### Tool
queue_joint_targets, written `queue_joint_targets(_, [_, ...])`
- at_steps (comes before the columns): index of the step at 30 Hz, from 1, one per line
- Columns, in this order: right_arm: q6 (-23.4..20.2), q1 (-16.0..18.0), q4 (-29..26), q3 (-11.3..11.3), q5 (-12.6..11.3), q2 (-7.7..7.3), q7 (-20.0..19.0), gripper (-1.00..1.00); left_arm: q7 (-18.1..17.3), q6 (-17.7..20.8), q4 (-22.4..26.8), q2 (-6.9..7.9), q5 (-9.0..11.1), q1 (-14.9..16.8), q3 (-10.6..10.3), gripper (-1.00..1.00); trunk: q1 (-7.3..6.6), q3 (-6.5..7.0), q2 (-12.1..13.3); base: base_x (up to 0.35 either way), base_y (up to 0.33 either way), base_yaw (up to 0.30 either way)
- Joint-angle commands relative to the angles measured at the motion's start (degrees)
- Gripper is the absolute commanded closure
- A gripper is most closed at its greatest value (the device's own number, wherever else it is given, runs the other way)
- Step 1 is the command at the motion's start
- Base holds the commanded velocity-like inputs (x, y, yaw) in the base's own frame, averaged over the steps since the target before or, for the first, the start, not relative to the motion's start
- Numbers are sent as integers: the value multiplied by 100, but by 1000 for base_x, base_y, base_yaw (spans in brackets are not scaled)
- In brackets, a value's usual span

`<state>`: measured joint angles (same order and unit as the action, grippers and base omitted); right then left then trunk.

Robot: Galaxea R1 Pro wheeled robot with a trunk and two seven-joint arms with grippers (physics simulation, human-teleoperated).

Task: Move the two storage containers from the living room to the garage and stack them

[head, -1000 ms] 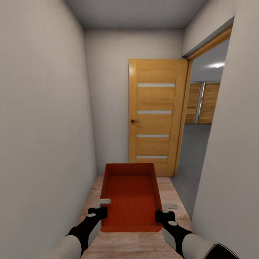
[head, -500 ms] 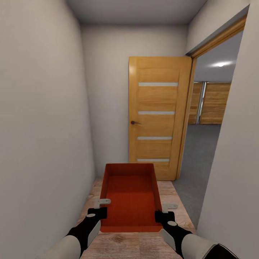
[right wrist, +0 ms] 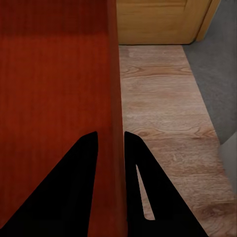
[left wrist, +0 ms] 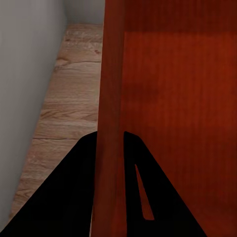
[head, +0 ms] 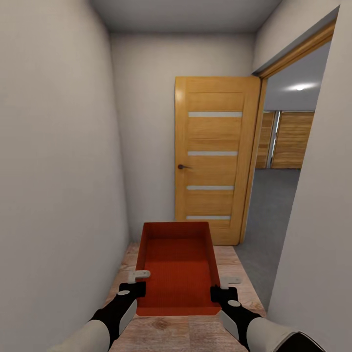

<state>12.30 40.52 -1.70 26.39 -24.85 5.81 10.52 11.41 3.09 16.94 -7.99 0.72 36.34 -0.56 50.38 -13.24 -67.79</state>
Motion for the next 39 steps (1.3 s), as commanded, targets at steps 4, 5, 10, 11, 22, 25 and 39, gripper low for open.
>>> queue_joint_targets(4, [19,4,21,-143,151,-8,-3,100,18,34,20,-1,7,5,25,100,0,-7,-5,0,0,0])
queue_joint_targets(5, [17,5,21,-219,224,-8,-4,100,18,34,20,-1,7,5,25,100,0,-7,-5,0,0,0])
queue_joint_targets(10, [18,3,21,-579,579,-3,-5,100,31,34,20,-1,8,5,10,100,0,-7,-5,0,0,0])
queue_joint_targets(11, [20,2,21,-654,655,-2,-5,100,36,34,20,-1,12,5,5,100,0,-7,-5,31,0,0])
queue_joint_targets(22, [87,2,21,526,-720,7,1,100,54,34,24,-1,7,5,126,100,0,-7,-5,277,0,0])
queue_joint_targets(25, [88,1,21,526,-722,3,-3,100,54,34,25,-1,7,5,126,100,0,-7,-5,320,0,0])
queue_joint_targets(39, [88,3,22,526,-723,-1,-6,100,54,34,29,-1,8,5,133,100,0,16,-5,315,74,-238])
